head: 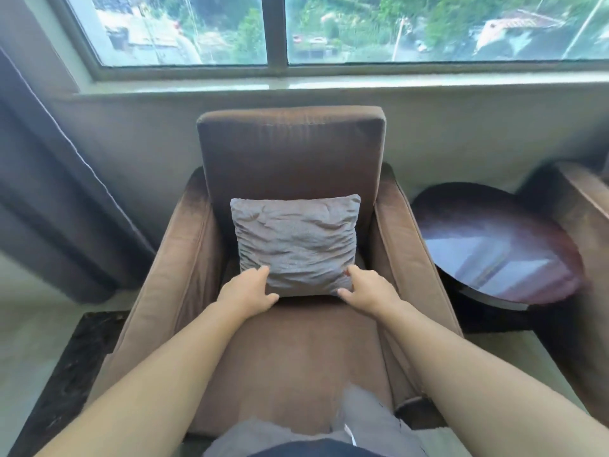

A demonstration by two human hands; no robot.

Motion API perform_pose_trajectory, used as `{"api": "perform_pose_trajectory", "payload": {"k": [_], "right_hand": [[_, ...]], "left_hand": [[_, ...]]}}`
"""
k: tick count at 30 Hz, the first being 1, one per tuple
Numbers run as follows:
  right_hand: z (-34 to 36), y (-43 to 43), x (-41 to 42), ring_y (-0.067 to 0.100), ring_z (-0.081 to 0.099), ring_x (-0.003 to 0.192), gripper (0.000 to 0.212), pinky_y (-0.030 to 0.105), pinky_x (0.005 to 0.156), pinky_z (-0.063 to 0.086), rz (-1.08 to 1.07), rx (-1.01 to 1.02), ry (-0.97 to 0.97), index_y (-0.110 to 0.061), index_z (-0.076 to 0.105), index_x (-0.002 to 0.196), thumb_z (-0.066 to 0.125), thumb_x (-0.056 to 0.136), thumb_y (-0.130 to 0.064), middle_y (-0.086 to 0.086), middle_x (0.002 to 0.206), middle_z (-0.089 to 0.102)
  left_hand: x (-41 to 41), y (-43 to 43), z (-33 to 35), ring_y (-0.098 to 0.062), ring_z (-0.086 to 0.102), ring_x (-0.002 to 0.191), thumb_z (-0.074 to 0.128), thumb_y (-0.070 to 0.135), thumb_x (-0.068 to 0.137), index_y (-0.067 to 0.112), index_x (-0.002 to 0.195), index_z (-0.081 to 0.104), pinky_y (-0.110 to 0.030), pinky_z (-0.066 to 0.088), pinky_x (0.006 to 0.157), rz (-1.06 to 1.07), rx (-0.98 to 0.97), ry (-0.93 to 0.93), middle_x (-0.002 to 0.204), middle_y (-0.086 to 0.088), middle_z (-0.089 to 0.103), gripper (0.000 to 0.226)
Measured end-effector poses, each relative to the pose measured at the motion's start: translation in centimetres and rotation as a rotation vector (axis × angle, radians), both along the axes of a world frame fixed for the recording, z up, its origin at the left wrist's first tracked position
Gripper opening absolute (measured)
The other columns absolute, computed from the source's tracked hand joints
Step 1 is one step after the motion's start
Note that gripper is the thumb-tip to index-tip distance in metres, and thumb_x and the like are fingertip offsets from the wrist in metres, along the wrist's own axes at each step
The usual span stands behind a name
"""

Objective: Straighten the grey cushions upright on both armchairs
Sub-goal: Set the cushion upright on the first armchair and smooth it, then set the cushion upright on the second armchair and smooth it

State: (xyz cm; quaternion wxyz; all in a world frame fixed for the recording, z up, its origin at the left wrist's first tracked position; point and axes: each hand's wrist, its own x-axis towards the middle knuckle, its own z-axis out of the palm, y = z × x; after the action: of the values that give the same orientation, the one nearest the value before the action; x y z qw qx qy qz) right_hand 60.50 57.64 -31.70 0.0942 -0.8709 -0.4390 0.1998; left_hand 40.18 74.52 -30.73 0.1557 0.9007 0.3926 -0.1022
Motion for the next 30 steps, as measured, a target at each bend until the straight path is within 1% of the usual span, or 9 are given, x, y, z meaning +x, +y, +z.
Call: {"api": "perform_pose_trajectory", "payload": {"k": [3,7,10,12,15,18,24,27,30], "right_hand": [[4.6,-2.8,-1.3,0.036,0.062,0.11,0.033,0.039,0.076,0.046,0.034,-0.052,0.0,-0.013,0.045,0.106,0.054,0.092,-0.041,0.013,0.117,0.065],[9.6,-6.3,-2.5,0.036,0.063,0.111,0.036,0.04,0.079,0.048,0.031,-0.079,0.013,-0.012,0.049,0.111,0.055,0.091,-0.041,0.014,0.119,0.066],[12.3,-8.6,-3.3,0.037,0.063,0.109,0.034,0.04,0.075,0.045,-0.011,-0.061,0.022,-0.012,0.048,0.109,0.054,0.091,-0.041,0.015,0.116,0.066],[13.7,-10.9,-3.7,0.037,0.062,0.111,0.038,0.04,0.079,0.048,-0.066,-0.041,0.022,-0.013,0.05,0.116,0.053,0.091,-0.041,0.013,0.118,0.066],[14.8,-15.9,-4.2,0.037,0.062,0.112,0.041,0.041,0.083,0.05,-0.208,0.0,0.015,-0.014,0.05,0.124,0.052,0.093,-0.04,0.013,0.119,0.066],[15.6,-22.7,-4.4,0.036,0.062,0.107,0.038,0.04,0.079,0.049,-0.384,0.022,0.013,-0.016,0.051,0.121,0.051,0.092,-0.041,0.009,0.114,0.066],[17.0,-38.5,-2.5,0.031,0.065,0.105,0.038,0.039,0.08,0.053,-0.725,0.047,-0.005,-0.019,0.052,0.122,0.051,0.09,-0.039,0.005,0.107,0.07],[17.0,-46.1,-1.0,0.031,0.064,0.108,0.04,0.037,0.079,0.051,-0.878,0.052,-0.021,-0.021,0.052,0.126,0.052,0.092,-0.042,0.005,0.113,0.069],[16.6,-53.1,1.3,0.033,0.064,0.105,0.037,0.037,0.082,0.053,-0.997,0.067,-0.025,-0.02,0.054,0.121,0.054,0.092,-0.042,0.006,0.112,0.069]], "left_hand": [[-1.3,-3.3,4.0,-0.029,0.059,0.12,0.061,0.046,0.089,0.015,0.125,0.053,-0.041,0.051,0.093,-0.018,-0.004,0.024,0.128,-0.007,0.062,0.048],[-1.8,-6.6,8.8,-0.027,0.061,0.116,0.059,0.046,0.089,0.018,0.12,0.055,-0.042,0.052,0.092,-0.033,-0.023,0.04,0.126,-0.003,0.064,0.043],[-0.8,-8.8,12.0,-0.028,0.059,0.116,0.058,0.044,0.09,0.015,0.12,0.052,-0.042,0.051,0.09,-0.1,0.014,0.017,0.124,-0.003,0.063,0.042],[0.6,-10.7,13.6,-0.029,0.059,0.116,0.057,0.043,0.091,0.014,0.12,0.051,-0.042,0.051,0.09,-0.173,0.033,-0.026,0.122,-0.005,0.063,0.041],[3.5,-14.5,14.5,-0.031,0.06,0.114,0.056,0.041,0.092,0.014,0.117,0.051,-0.041,0.05,0.09,-0.316,0.013,-0.068,0.118,-0.006,0.064,0.037],[6.7,-20.1,15.1,-0.033,0.059,0.114,0.054,0.038,0.093,0.014,0.11,0.051,-0.04,0.049,0.088,-0.497,0.007,-0.077,0.119,-0.007,0.063,0.03],[13.4,-32.6,16.7,-0.03,0.059,0.114,0.054,0.036,0.092,0.018,0.123,0.052,-0.042,0.05,0.094,-0.781,-0.055,-0.105,0.123,-0.006,0.061,0.036],[17.2,-38.8,17.4,-0.028,0.061,0.108,0.054,0.039,0.093,0.018,0.124,0.052,-0.042,0.052,0.091,-0.878,-0.052,-0.12,0.122,-0.004,0.062,0.037],[21.4,-45.4,18.1,-0.027,0.061,0.106,0.054,0.041,0.094,0.016,0.122,0.054,-0.038,0.052,0.087,-0.966,-0.025,-0.116,0.119,-0.003,0.062,0.038]]}}
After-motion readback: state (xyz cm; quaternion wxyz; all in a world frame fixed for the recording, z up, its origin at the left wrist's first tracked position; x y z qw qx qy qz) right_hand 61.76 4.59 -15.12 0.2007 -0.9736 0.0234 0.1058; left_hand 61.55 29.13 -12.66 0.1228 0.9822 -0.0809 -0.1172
